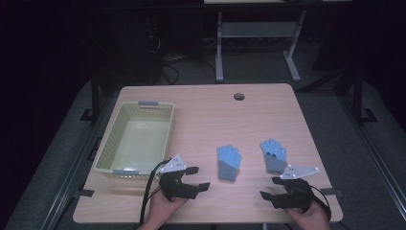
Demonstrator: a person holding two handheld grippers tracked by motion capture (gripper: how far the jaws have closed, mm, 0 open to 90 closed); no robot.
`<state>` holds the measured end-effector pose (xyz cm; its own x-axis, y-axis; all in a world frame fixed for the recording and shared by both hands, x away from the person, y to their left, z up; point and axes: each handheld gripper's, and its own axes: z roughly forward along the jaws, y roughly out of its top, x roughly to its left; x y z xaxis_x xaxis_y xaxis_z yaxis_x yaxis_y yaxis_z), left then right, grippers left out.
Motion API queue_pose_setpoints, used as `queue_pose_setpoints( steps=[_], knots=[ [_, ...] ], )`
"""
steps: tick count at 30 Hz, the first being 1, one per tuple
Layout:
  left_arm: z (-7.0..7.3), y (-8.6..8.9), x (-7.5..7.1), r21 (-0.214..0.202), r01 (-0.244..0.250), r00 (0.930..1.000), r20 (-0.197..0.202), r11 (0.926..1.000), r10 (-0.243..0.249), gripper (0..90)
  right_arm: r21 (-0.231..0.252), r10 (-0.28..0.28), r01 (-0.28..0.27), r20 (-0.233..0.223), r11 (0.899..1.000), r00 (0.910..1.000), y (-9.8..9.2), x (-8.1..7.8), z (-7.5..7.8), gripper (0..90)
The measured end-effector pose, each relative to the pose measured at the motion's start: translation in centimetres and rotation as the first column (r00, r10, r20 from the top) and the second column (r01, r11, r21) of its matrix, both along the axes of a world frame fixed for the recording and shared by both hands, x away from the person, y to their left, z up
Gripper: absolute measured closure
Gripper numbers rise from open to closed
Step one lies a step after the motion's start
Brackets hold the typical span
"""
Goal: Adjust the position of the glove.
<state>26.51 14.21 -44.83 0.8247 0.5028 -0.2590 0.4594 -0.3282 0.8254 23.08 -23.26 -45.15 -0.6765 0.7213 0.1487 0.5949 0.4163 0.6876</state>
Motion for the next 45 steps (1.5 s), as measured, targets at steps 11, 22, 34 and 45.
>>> queue_pose_setpoints(
  steps=[11, 22, 34, 45],
  knots=[
    [0.0, 0.3, 0.0, -0.013, -0.006, 1.0000, -0.002, 0.9999, 0.006, 24.2, -0.001, 0.019, -0.019, -0.017, 1.000, 0.9997, 0.1, 0.6, 0.3, 26.8],
    [-0.3, 0.3, 0.2, -0.024, -0.013, 0.9998, -0.015, 0.9996, 0.013, 24.3, -0.031, 0.013, -0.014, -0.028, 0.999, 0.9995, -0.3, 2.0, 1.2, 28.9],
    [0.0, 0.6, 0.3, -0.047, -0.019, 0.9997, -0.016, 0.9987, 0.018, 24.3, -0.060, 0.018, -0.022, -0.061, 0.998, 0.9979, -0.7, 4.4, 2.4, 28.2],
    [-0.1, 0.4, 0.2, -0.041, -0.013, 0.9998, -0.012, 0.9991, 0.013, 24.4, -0.092, 0.020, -0.028, -0.091, 0.995, 0.9957, -1.2, 6.3, 3.7, 27.6]
  ],
)
